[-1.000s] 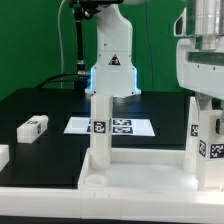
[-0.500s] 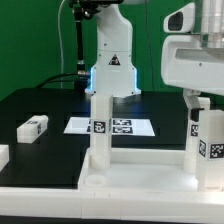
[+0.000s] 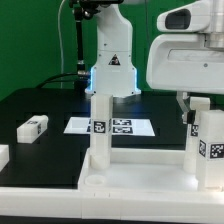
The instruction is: Assemble desk
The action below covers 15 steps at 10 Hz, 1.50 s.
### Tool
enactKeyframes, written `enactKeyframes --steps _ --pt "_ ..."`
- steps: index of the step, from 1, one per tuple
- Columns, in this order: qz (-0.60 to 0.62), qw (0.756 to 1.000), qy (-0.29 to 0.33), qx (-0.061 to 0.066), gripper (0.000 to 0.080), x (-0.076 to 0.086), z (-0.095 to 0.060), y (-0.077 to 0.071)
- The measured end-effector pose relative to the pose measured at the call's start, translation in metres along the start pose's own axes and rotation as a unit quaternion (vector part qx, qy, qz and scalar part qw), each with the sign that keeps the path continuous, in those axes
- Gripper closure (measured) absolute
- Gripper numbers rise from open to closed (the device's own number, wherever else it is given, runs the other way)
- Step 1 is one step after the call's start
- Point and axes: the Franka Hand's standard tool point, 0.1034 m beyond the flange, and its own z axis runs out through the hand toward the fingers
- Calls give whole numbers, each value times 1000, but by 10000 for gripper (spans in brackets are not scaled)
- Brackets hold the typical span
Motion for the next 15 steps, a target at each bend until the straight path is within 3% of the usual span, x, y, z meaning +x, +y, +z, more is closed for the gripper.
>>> enactKeyframes --steps 8,9,10,11,12,15 --pt "-228 974 0 -8 151 2 1 5" --pt "-228 974 0 -8 281 2 1 6" --pt "-227 974 0 -8 281 2 1 6" --pt "-217 976 1 -8 421 2 1 6" --pt "-207 978 1 -8 511 2 1 6" --pt "-161 987 1 -8 511 2 1 6"
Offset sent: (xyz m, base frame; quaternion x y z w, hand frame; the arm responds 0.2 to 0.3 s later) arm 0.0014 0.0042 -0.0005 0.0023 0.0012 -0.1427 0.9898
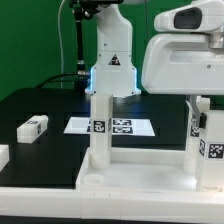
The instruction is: Assemble desk
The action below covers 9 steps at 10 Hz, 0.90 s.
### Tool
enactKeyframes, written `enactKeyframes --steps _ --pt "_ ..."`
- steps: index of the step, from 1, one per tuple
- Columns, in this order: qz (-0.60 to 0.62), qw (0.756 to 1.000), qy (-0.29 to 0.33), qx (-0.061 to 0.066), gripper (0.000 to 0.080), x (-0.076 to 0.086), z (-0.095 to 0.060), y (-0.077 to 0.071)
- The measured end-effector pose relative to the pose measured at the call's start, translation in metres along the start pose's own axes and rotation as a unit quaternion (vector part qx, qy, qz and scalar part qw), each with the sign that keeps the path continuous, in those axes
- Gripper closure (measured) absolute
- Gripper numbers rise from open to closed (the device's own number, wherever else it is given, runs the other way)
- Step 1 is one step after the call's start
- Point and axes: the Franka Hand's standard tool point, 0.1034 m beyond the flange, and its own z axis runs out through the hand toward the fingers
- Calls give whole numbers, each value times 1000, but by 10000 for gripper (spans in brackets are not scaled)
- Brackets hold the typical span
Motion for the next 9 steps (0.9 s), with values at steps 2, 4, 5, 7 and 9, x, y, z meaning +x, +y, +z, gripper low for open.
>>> enactKeyframes --steps 2,4,5,7,9 --pt "68 998 0 1 511 0 0 0" --pt "181 983 -2 4 509 0 1 0" --pt "232 973 -2 5 509 0 1 -1" --pt "308 951 3 9 509 1 2 -1" --pt "398 917 0 13 509 1 2 -2"
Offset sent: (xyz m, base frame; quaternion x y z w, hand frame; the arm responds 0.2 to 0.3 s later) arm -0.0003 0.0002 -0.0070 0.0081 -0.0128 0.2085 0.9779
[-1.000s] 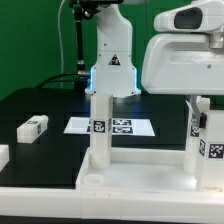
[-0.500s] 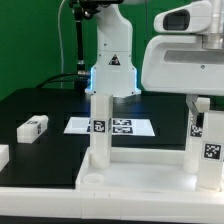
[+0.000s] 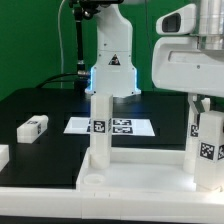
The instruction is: Assemble desk
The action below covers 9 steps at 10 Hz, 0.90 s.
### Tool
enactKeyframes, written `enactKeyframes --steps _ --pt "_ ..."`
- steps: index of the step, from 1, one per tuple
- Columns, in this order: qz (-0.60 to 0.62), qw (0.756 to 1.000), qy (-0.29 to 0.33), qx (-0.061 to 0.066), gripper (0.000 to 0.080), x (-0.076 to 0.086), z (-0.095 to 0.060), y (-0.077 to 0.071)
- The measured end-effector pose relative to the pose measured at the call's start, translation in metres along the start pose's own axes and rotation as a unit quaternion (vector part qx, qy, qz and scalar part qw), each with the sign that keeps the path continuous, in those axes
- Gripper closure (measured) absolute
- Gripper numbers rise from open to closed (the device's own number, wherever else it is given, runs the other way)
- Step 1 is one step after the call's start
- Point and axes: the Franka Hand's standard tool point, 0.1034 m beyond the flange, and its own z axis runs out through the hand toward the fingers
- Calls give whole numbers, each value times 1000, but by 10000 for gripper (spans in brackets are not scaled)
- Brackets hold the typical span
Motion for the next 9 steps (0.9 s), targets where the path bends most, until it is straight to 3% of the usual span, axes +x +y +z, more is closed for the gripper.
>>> enactKeyframes --steps 6,7,8,9 --pt "223 975 -6 3 509 1 0 -1" --pt "216 976 -5 3 446 1 0 -1" --pt "199 980 -5 3 446 1 1 -1" --pt "186 983 -5 2 308 2 0 0"
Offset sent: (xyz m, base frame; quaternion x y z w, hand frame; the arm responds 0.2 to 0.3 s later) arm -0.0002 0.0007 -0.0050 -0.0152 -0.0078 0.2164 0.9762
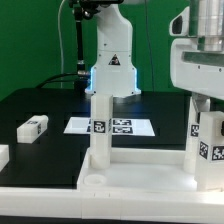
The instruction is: Assemble desk
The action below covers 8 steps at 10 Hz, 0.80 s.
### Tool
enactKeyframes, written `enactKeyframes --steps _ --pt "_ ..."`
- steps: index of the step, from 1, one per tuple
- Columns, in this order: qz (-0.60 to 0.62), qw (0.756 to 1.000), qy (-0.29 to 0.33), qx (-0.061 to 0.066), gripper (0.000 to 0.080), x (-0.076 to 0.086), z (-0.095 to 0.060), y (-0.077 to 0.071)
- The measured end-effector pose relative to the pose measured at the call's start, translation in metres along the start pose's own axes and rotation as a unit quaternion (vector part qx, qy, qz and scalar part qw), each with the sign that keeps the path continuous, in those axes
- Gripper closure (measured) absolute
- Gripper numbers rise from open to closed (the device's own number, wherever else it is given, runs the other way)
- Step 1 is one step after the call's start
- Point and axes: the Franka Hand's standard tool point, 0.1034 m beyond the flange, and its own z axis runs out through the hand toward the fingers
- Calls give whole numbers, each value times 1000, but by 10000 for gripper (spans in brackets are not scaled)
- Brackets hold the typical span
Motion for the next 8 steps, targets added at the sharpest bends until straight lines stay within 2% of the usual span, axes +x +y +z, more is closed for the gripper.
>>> enactKeyframes --steps 1,2,3,4,8 --pt "-17 1000 0 0 202 0 0 0" --pt "-73 997 5 -2 202 0 0 0" --pt "-111 994 6 -2 160 0 0 0" --pt "-145 989 7 -3 153 0 0 0" --pt "-332 943 10 -6 150 0 0 0"
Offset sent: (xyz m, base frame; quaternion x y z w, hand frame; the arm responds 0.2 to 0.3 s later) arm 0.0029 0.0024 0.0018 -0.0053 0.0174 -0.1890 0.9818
